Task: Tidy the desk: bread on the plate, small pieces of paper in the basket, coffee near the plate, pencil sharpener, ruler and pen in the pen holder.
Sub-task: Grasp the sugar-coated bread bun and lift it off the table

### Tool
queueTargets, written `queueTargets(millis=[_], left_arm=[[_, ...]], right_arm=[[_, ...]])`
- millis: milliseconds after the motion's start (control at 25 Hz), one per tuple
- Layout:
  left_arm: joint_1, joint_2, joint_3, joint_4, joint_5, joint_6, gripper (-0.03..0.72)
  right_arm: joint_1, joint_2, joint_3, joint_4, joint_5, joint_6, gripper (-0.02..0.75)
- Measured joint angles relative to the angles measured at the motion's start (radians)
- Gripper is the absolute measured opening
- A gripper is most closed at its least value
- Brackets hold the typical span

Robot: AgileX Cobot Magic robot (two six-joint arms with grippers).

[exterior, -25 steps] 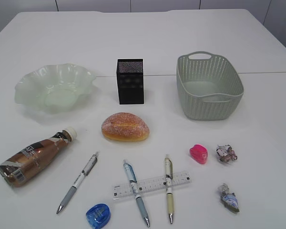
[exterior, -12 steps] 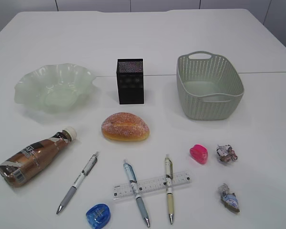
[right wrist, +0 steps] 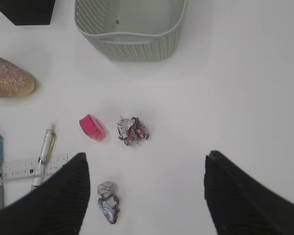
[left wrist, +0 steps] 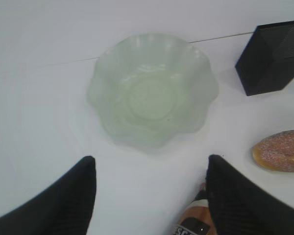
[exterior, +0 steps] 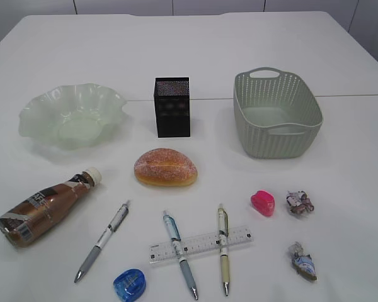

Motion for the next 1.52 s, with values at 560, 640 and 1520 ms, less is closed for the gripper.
queueTargets(millis=[560,640,1520], left_arm=[[-0.191,0.597,-0.617,-0.181,0.333,0.388,0.513],[-0.220,0.628,-0.629,-0.180,0.341,0.430,0.513],[-0.341,0.896,-0.630,-0.238,0.343,0.832,0.561]], right_arm=[[0.000,0.061,-0.002,-0.027,0.005,-0.038,0.533],[0.000,0.067,-0.002,-0.065,0.003,-0.039,0.533],[0.000,0.078,-0.002,-0.114,0.001,-0.041,0.533]])
